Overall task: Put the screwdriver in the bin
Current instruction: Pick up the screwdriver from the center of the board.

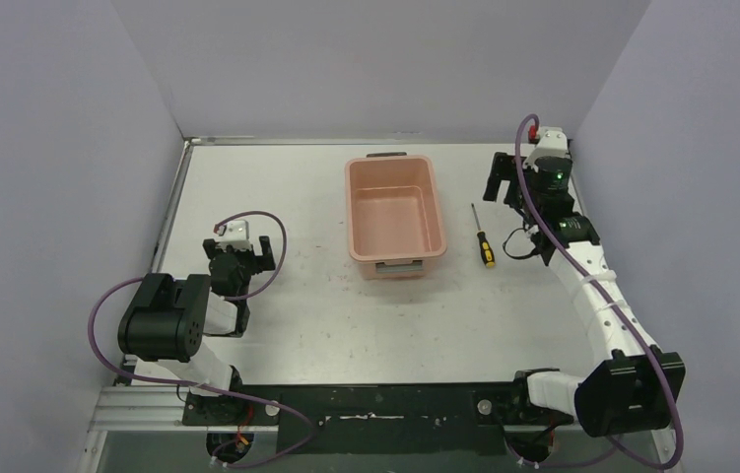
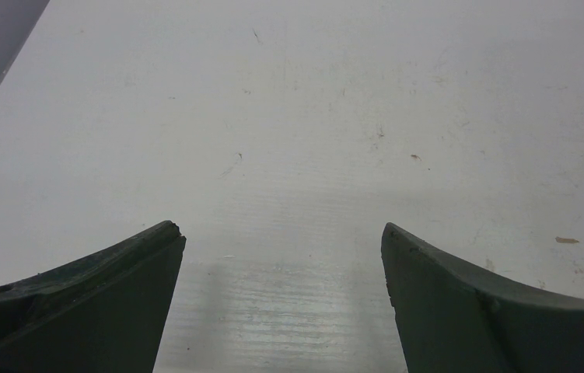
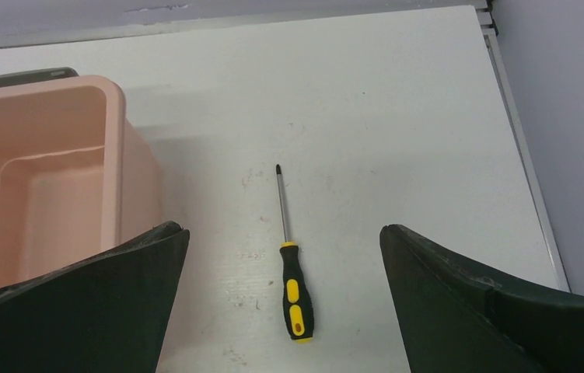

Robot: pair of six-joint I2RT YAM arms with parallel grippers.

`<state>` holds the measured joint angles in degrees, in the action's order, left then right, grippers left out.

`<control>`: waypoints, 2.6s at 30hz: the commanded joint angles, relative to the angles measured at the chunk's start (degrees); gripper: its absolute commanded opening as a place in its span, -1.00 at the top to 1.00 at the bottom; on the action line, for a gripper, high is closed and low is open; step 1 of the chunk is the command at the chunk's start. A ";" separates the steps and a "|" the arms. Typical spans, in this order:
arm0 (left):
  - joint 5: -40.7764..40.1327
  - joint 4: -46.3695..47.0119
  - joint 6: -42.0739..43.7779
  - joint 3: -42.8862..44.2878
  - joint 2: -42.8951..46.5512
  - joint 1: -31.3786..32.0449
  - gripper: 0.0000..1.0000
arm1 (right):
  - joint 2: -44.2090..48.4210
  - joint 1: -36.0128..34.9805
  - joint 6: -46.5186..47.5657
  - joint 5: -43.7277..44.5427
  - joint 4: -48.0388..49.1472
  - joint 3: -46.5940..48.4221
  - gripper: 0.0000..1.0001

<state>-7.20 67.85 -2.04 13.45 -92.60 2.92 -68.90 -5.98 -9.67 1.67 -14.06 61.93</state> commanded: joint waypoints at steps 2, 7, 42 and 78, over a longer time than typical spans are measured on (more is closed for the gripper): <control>0.35 1.66 0.51 1.04 0.27 0.07 -0.94 | -5.28 0.26 -0.27 1.55 -3.88 4.04 -1.00; 0.29 1.67 0.53 1.05 0.32 0.07 -0.94 | -9.62 0.29 -0.13 -0.55 -4.94 3.53 -1.00; 0.35 1.70 0.55 1.03 0.26 0.07 -0.95 | -35.31 0.67 -0.02 -4.87 -9.90 5.71 -0.14; 0.30 1.66 0.55 0.98 0.33 0.07 -0.94 | -20.95 0.62 0.46 -2.84 -20.55 15.15 0.93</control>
<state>-7.20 67.85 -2.04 13.45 -92.60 2.92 -95.07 -5.58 -9.28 -2.72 -32.58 73.23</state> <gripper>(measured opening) 0.971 0.277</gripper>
